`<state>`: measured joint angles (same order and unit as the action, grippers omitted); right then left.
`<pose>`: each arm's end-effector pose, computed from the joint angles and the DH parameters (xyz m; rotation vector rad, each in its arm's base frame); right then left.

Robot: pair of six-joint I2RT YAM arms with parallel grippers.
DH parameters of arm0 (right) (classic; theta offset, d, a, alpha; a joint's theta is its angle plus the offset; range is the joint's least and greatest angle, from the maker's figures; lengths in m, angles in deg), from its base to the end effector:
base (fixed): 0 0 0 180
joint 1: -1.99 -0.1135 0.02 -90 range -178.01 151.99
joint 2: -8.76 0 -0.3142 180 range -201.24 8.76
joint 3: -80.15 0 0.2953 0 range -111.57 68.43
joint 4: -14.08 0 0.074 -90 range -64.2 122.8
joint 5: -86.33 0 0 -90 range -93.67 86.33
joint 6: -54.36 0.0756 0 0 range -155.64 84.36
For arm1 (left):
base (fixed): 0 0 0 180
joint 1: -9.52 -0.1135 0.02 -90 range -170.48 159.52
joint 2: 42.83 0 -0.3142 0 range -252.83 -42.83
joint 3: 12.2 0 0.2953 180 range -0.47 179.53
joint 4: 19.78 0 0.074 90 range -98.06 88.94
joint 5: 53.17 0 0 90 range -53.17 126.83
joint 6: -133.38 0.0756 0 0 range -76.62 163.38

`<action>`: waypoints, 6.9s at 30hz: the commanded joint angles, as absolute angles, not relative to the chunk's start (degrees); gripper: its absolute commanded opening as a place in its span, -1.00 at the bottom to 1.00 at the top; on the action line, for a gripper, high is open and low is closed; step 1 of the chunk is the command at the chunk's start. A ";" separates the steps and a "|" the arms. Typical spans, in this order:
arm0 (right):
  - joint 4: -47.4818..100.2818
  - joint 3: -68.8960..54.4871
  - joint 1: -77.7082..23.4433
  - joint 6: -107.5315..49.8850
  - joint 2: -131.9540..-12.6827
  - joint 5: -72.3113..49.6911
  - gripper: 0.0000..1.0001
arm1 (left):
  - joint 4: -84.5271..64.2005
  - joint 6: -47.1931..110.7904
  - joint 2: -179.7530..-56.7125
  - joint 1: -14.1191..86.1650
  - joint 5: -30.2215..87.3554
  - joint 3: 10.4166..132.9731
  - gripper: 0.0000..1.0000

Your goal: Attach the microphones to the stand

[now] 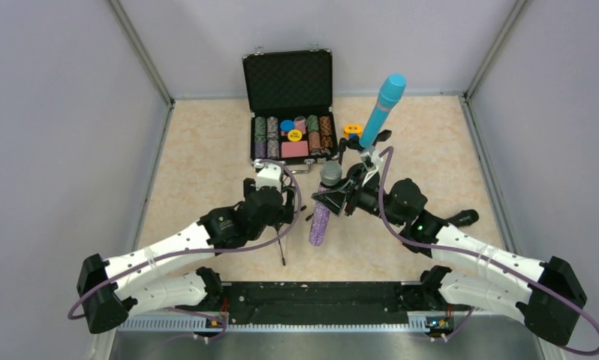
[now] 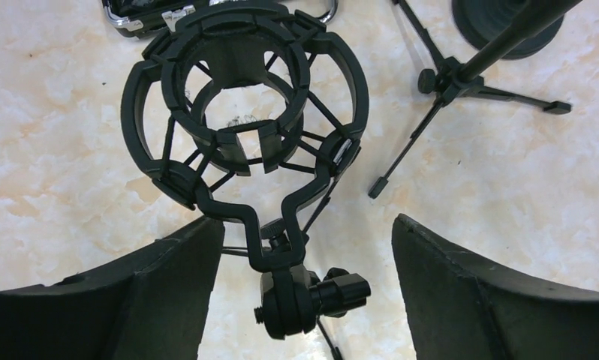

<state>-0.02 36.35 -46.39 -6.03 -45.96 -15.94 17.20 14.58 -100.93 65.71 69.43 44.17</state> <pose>0.1714 0.2171 0.3223 -0.4517 1.5892 1.2291 0.1766 -0.1905 0.2852 0.2121 2.1237 -0.2297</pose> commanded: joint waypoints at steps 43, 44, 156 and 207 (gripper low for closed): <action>-2.43 20.96 -46.78 -13.83 -53.68 -18.59 -1.00 | 13.25 14.45 -94.19 32.68 33.93 55.45 0.97; -2.74 19.99 -46.78 -13.94 -54.34 -18.71 -1.00 | 13.29 13.99 -93.36 31.63 33.40 54.44 0.97; -2.95 20.24 -47.31 -15.88 -57.10 -19.00 0.98 | 11.17 17.93 -82.66 30.45 15.61 41.25 0.97; 1.54 24.22 -47.30 -15.43 -53.92 -14.82 0.98 | 13.54 27.02 -94.51 58.55 71.04 52.05 -1.00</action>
<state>1.90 23.98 -46.76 -15.91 -56.34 -15.66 19.82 24.31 -95.80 58.38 64.60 47.32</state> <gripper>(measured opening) 0.987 0.459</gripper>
